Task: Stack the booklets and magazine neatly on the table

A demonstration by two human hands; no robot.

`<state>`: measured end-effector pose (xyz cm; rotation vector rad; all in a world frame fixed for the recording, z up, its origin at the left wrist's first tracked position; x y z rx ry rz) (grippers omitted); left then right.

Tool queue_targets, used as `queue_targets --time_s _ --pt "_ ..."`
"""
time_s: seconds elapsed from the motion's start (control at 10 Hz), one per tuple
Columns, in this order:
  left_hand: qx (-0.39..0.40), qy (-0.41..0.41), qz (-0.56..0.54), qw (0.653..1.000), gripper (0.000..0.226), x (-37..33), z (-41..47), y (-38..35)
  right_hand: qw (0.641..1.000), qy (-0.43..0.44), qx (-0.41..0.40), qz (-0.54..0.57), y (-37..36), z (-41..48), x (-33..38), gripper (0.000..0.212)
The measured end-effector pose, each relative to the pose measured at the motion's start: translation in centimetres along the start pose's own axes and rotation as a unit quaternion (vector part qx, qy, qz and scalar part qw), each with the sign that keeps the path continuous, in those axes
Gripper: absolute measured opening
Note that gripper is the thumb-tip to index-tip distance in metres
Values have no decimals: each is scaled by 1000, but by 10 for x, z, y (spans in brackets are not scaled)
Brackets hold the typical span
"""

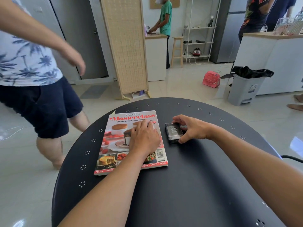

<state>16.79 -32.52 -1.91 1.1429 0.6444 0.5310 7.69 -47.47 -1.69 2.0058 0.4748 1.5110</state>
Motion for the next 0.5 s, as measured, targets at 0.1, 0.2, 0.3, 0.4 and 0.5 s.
queue_targets --time_s 0.1,0.2,0.3,0.4,0.5 --pt "8 2 3 1000 40 -1 -1 1 1000 13 -8 1 0 -3 3 106" --pt "20 3 17 1000 41 -3 0 1 998 45 -36 21 12 -14 16 115" --pt "53 11 41 998 43 -5 1 1 990 90 -72 76 28 -37 47 111" --pt "50 27 33 998 57 -4 0 12 972 154 -127 123 56 -74 90 96" --pt "-19 23 -15 999 56 4 -18 42 940 246 -177 160 83 -118 128 71"
Point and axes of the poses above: each hand's wrist, its own z-axis towards the middle knuckle, its own y-axis out of the back of the hand, x = y × z, the point moved 8 cm from there along z, towards the middle knuckle, and after that the axes turned 2 degrees about z, right-handed, at the moved point
